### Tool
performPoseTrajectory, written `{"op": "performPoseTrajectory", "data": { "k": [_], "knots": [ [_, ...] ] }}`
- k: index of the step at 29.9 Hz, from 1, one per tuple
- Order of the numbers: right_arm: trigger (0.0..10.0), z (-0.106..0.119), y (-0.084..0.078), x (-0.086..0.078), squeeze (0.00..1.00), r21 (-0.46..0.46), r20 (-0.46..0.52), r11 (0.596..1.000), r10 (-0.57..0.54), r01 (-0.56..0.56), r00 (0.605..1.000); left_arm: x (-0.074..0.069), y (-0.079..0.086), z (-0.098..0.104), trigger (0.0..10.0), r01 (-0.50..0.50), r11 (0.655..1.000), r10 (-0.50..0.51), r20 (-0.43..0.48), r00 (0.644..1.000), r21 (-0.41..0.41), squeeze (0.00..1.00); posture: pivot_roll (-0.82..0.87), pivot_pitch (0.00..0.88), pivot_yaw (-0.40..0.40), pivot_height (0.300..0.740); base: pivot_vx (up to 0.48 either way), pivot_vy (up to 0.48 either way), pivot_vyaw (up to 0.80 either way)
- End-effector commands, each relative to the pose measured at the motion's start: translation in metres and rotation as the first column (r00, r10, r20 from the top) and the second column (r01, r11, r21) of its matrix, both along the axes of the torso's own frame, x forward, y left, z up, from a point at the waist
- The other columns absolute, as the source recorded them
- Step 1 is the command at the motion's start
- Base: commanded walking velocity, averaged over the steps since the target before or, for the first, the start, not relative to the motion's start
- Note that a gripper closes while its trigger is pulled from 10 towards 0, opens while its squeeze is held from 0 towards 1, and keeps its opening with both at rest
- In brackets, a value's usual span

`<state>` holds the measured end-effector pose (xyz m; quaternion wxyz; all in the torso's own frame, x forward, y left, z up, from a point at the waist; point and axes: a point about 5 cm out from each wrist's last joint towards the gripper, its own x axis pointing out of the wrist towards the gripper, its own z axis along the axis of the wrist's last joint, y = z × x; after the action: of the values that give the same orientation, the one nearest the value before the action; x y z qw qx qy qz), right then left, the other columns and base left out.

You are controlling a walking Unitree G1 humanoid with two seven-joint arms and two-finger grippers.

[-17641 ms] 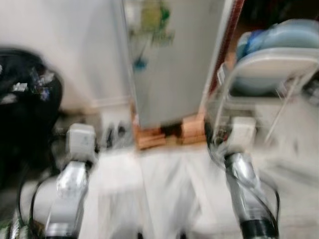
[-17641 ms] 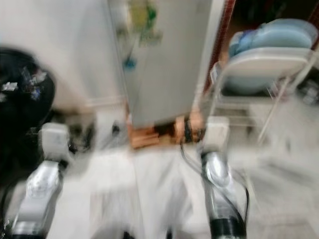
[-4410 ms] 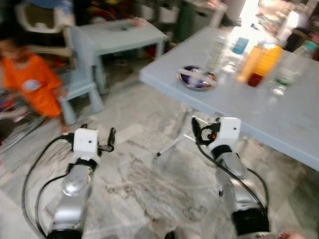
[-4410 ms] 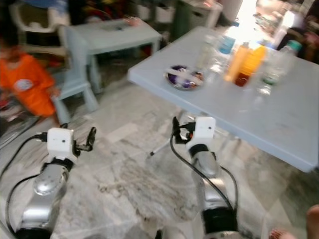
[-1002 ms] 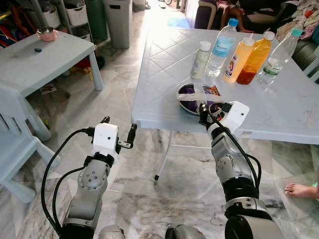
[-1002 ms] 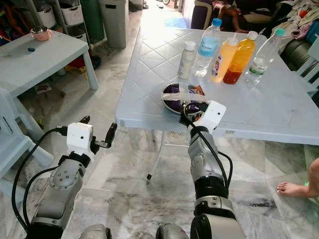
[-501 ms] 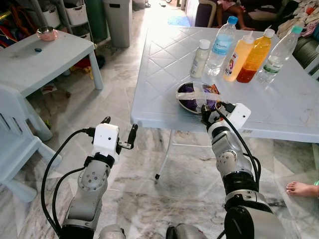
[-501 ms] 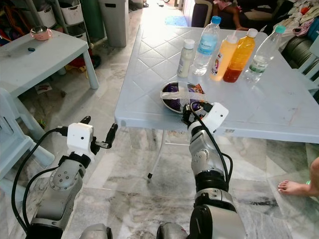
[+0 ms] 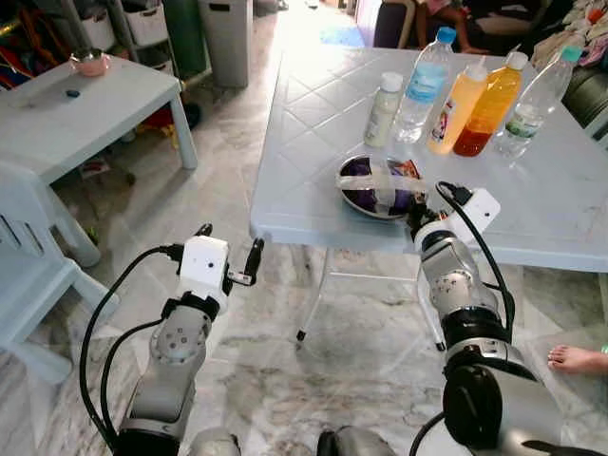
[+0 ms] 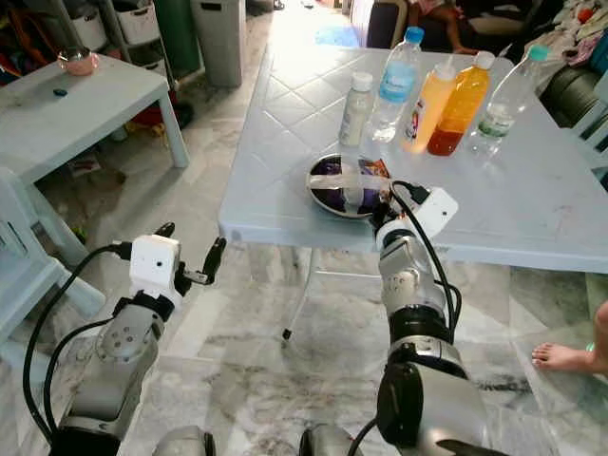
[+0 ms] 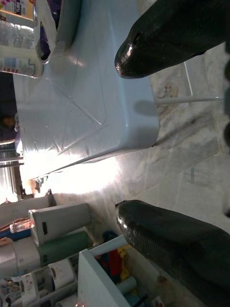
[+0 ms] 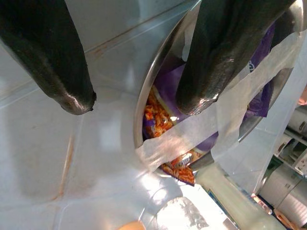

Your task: Restocking fridge

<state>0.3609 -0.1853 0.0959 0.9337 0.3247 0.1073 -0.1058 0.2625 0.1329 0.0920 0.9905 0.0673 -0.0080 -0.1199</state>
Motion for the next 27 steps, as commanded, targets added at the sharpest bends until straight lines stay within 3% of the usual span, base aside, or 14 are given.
{"op": "performPoseTrajectory", "data": {
  "k": [1,2,3,4,8,9,10,11,12,13,14,15,16,27],
  "knots": [
    [7.5,0.001,0.001,0.003,0.0,0.02,-0.011,1.0,0.008,-0.007,1.0,-0.001,0.0,0.004,10.0,0.005,1.0,-0.005,0.015,1.0,0.017,0.0,0.07,0.046,-0.038,0.74,0.0,0.0,0.0],
    [8.3,0.0,0.002,0.002,0.0,0.021,-0.014,1.0,0.011,-0.011,1.0,-0.001,0.0,0.004,10.0,0.004,1.0,-0.005,0.015,1.0,0.017,0.0,0.07,0.046,-0.038,0.74,0.0,0.0,0.0],
    [8.3,0.0,0.002,0.002,0.0,0.021,-0.014,1.0,0.011,-0.011,1.0,-0.001,0.0,0.004,10.0,0.004,1.0,-0.005,0.015,1.0,0.017,0.0,0.07,0.046,-0.038,0.74,0.0,0.0,0.0],
    [9.0,0.0,0.002,0.003,0.0,0.024,-0.018,1.0,0.016,-0.015,1.0,-0.001,0.0,0.004,10.0,0.004,1.0,-0.004,0.015,1.0,0.018,0.0,0.07,0.044,-0.039,0.74,0.0,0.0,0.0],
    [8.8,-0.002,0.002,0.003,0.0,0.044,-0.028,0.999,0.009,-0.008,1.0,0.001,0.0,0.004,10.0,0.002,1.0,-0.002,0.015,1.0,0.019,0.0,0.07,0.044,-0.04,0.74,0.0,0.0,0.0],
    [7.9,-0.002,0.001,0.003,0.0,0.048,-0.029,0.999,0.006,-0.005,1.0,0.001,0.0,0.004,10.0,0.001,1.0,-0.002,0.016,1.0,0.019,0.0,0.07,0.044,-0.04,0.74,0.0,0.0,0.0],
    [7.9,-0.002,0.001,0.003,0.0,0.051,-0.03,0.999,0.004,-0.002,1.0,0.001,0.0,0.004,10.0,0.001,1.0,-0.001,0.016,1.0,0.019,0.0,0.07,0.044,-0.04,0.74,0.0,0.0,0.0],
    [4.2,-0.002,0.0,0.003,0.0,0.053,-0.03,0.999,0.002,0.0,1.0,0.001,0.0,0.004,10.0,0.001,1.0,-0.001,0.017,1.0,0.02,0.0,0.07,0.044,-0.04,0.74,0.0,0.0,0.0],
    [4.2,-0.002,0.0,0.004,0.0,0.055,-0.03,0.998,0.001,0.001,1.0,0.001,0.0,0.004,10.0,0.0,1.0,-0.001,0.017,1.0,0.02,0.0,0.07,0.042,-0.04,0.74,0.0,0.0,0.0],
    [1.9,-0.001,-0.002,0.004,0.0,0.061,-0.03,0.998,-0.007,0.008,1.0,0.001,-0.001,0.004,10.0,0.0,1.0,0.0,0.017,1.0,0.021,0.0,0.07,0.042,-0.042,0.74,0.0,0.0,0.0],
    [1.1,-0.001,-0.003,0.004,0.0,0.068,-0.032,0.998,-0.012,0.014,0.999,0.001,-0.001,0.004,10.0,0.0,1.0,0.0,0.017,1.0,0.021,0.0,0.07,0.042,-0.042,0.74,0.0,0.0,0.0],
    [1.1,-0.001,-0.003,0.004,0.0,0.068,-0.032,0.998,-0.012,0.014,0.999,0.001,-0.001,0.004,10.0,0.0,1.0,0.0,0.017,1.0,0.021,0.0,0.07,0.042,-0.042,0.74,0.0,0.0,0.0],
    [0.0,-0.001,-0.005,0.004,0.0,0.074,-0.036,0.997,-0.022,0.025,0.999,0.001,-0.001,0.003,10.0,-0.001,1.0,0.0,0.017,1.0,0.02,0.0,0.06,0.042,-0.043,0.74,0.0,0.0,0.0],
    [0.0,0.003,-0.021,0.006,0.0,0.077,-0.042,0.991,-0.106,0.109,0.993,0.0,-0.001,0.003,10.0,-0.005,1.0,0.005,0.019,1.0,0.021,0.0,0.07,0.044,-0.042,0.74,0.0,0.0,0.0]
  ]
}}
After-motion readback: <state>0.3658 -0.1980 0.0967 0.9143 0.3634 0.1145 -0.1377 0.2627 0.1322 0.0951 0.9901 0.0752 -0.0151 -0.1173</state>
